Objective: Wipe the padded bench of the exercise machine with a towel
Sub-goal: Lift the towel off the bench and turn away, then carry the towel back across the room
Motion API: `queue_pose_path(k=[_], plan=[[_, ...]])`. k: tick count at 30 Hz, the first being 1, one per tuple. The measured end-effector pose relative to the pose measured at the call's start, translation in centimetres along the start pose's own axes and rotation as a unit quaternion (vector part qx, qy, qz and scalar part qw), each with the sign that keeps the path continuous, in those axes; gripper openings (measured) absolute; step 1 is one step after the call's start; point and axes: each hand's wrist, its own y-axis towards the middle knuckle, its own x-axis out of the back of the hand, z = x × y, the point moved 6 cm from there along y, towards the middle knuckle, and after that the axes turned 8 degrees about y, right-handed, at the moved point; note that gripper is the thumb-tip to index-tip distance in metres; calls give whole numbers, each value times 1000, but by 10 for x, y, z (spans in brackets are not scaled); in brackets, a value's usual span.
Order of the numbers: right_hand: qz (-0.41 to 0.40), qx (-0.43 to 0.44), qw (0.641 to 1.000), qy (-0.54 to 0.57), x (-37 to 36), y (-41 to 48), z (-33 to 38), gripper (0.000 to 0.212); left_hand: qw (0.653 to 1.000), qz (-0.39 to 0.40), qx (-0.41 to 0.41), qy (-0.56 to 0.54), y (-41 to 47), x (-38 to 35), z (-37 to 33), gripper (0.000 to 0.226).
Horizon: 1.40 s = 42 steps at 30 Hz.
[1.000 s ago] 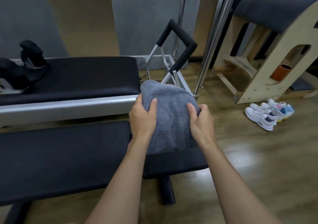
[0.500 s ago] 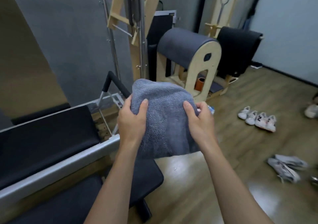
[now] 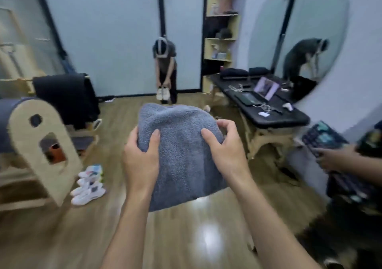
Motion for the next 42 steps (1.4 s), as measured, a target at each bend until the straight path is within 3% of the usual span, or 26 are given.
queue_pose_path(k=[7, 14, 20, 29, 42], plan=[[-237, -20, 964, -116, 289, -27, -4, 35, 960, 248, -57, -115, -130, -230, -137, 36], [-371, -11, 913, -167, 492, -84, 19, 34, 899, 375, -113, -197, -273, -359, -260, 38], [-497, -10, 843, -206, 654, -146, 28, 30, 822, 490, -155, -246, -414, -457, -361, 34], [-609, -50, 754, -239, 864, -201, 0, 29, 718, 611, -169, -288, -608, -607, -470, 32], [-670, -48, 685, -282, 1211, -133, -55, 28, 658, 654, -198, -316, -811, -897, -656, 37]])
